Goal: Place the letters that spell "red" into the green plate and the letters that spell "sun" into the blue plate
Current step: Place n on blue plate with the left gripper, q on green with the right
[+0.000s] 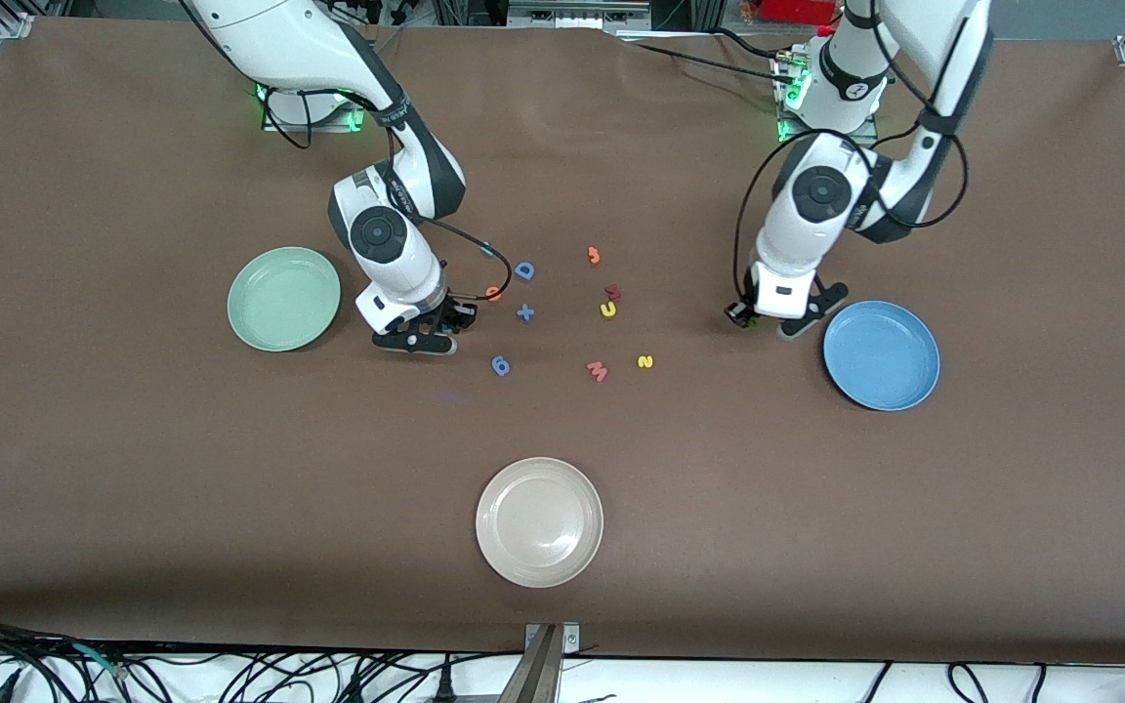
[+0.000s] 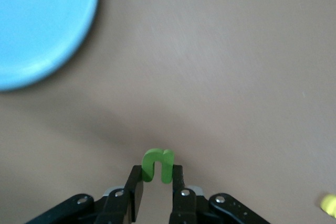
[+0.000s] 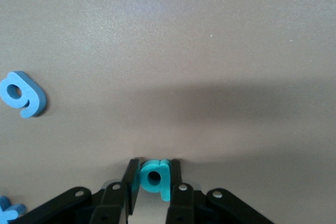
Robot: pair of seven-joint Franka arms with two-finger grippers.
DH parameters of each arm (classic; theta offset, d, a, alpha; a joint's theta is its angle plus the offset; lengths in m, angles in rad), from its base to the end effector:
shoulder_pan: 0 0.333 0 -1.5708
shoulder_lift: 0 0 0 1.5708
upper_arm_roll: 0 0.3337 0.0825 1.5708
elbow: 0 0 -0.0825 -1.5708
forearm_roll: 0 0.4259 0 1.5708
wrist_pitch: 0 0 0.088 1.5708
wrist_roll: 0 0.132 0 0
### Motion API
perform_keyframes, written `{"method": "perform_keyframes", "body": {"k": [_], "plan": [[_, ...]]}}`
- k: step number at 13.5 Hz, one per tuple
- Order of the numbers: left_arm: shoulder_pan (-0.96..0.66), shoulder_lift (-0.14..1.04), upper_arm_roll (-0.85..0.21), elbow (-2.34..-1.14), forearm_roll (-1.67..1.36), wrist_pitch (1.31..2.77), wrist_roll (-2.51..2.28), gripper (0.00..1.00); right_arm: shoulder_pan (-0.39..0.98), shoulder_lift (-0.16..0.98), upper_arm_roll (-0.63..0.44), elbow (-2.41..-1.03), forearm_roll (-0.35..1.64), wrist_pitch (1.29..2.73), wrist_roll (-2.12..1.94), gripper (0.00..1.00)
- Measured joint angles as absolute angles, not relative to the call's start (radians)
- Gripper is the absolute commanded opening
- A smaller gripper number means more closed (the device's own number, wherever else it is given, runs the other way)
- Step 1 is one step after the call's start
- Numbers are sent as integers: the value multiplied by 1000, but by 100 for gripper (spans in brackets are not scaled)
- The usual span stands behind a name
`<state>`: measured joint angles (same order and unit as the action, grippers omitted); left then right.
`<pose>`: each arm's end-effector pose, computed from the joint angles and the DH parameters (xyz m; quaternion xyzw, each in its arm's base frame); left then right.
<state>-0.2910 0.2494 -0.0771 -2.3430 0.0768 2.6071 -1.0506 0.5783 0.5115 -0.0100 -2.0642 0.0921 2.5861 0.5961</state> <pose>0.5077 -0.1981 0.1855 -0.9524 -0.3047 -0.0128 0.0026 0.5251 0.3346 0.1373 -0.9984 0.0522 0.0077 0.0213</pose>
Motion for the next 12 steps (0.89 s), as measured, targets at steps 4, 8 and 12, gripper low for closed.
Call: {"method": "perform_keyframes", "body": {"k": [4,8,12], "plan": [[-89,227,-71,-2338,78,2572,-697,13,578,426,-33,-2039,92,2455,600,0],[65,236,-69,-2338,78,2567,-392,100,578,273,-137,-2016,92,2210,493,0],[74,248,-82,-2332,77,2567,-354,100,576,191,-288,-2014,92,2075,301,0]]}}
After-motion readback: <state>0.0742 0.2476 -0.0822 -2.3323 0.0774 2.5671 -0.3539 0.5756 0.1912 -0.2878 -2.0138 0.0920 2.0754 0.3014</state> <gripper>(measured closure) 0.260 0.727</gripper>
